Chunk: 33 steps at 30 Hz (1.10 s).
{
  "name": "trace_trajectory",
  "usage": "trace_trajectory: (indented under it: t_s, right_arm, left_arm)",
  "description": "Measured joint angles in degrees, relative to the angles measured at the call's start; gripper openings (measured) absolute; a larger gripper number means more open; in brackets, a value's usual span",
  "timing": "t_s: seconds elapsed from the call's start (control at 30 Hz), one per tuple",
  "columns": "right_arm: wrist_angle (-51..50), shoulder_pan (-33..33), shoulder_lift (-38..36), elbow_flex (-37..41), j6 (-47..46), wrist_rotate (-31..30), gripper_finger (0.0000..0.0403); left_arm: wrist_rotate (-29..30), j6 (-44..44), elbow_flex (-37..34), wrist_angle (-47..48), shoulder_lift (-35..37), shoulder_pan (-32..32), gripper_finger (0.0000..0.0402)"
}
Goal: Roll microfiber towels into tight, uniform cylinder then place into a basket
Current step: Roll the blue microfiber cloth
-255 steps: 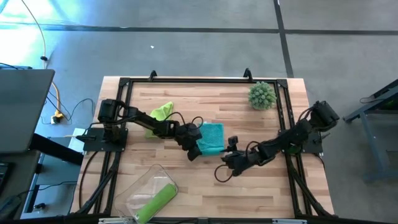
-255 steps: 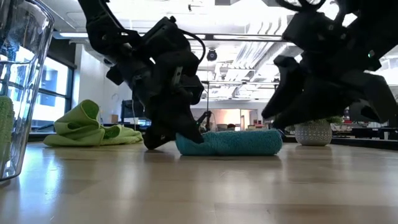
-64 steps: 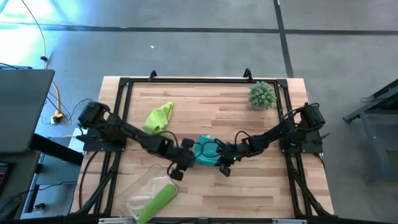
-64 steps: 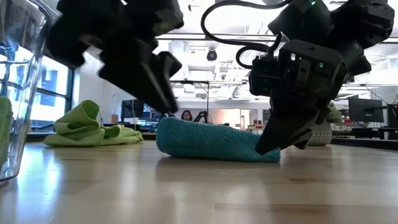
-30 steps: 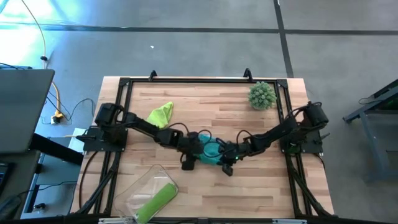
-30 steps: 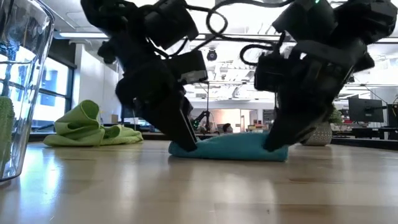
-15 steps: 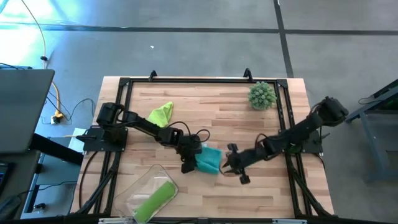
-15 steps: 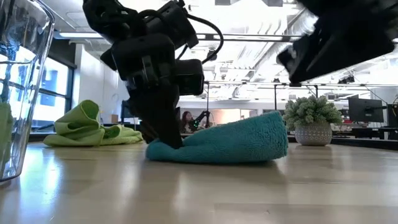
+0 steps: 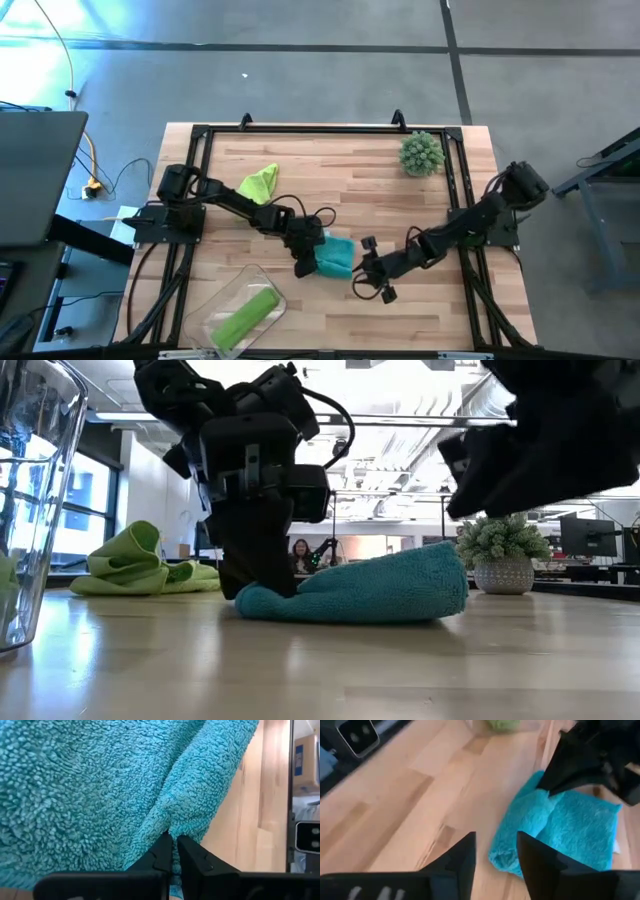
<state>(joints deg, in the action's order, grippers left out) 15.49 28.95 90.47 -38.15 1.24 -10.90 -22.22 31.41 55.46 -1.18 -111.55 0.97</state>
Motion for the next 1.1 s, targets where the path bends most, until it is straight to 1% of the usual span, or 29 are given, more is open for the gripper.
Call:
trace_trajectory:
  t_s: [0.13, 0.23, 0.33, 0.47, 0.57, 0.63, 0.73, 0.83, 0.97, 1.1]
  right_arm:
    - [0.0, 0.0, 2.7, 0.0, 1.5, -0.5, 0.0173]
    - [1.5, 0.3, 3.8, 0.0, 5.3, -1.1, 0.0187]
    - [3.8, 1.0, 4.7, 0.0, 9.4, -1.5, 0.0185]
    - [8.1, 1.6, 5.2, 0.0, 12.6, -1.6, 0.0167]
    - [8.7, 1.6, 5.3, 0.0, 14.1, -1.6, 0.0153]
    - [8.9, 1.2, 5.5, 0.0, 13.6, -1.6, 0.0147]
    - [9.1, -0.1, 7.1, 0.0, 10.4, -1.5, 0.0145]
    - [9.5, -1.4, 9.4, 0.0, 8.0, -1.6, 0.0148]
    - [9.5, -2.7, 11.6, 0.0, 7.6, -3.8, 0.0154]
    - [9.2, -3.9, 12.9, 0.0, 4.2, -3.5, 0.0160]
  left_arm:
    - [0.0, 1.0, 0.0, -0.2, 0.0, -0.2, 0.0008]
    - [0.1, 1.1, 0.0, -0.2, 0.0, -0.2, 0.0008]
    - [0.1, 1.1, 0.0, -0.2, 0.0, -0.2, 0.0008]
    - [0.4, 1.0, 0.0, -0.2, 0.0, -0.2, 0.0008]
    - [0.5, 1.0, 0.0, -0.3, 0.0, -0.2, 0.0008]
    - [0.5, 1.0, 0.0, -0.3, 0.0, -0.3, 0.0008]
    - [0.6, 1.0, 0.0, -0.4, 0.0, -0.3, 0.0008]
    - [0.6, 1.0, 0.1, -0.4, 0.0, -0.3, 0.0008]
    - [0.7, 1.1, 0.1, -0.4, 0.0, -0.3, 0.0008]
    - [0.7, 1.4, 0.1, -0.4, 0.0, -0.1, 0.0008]
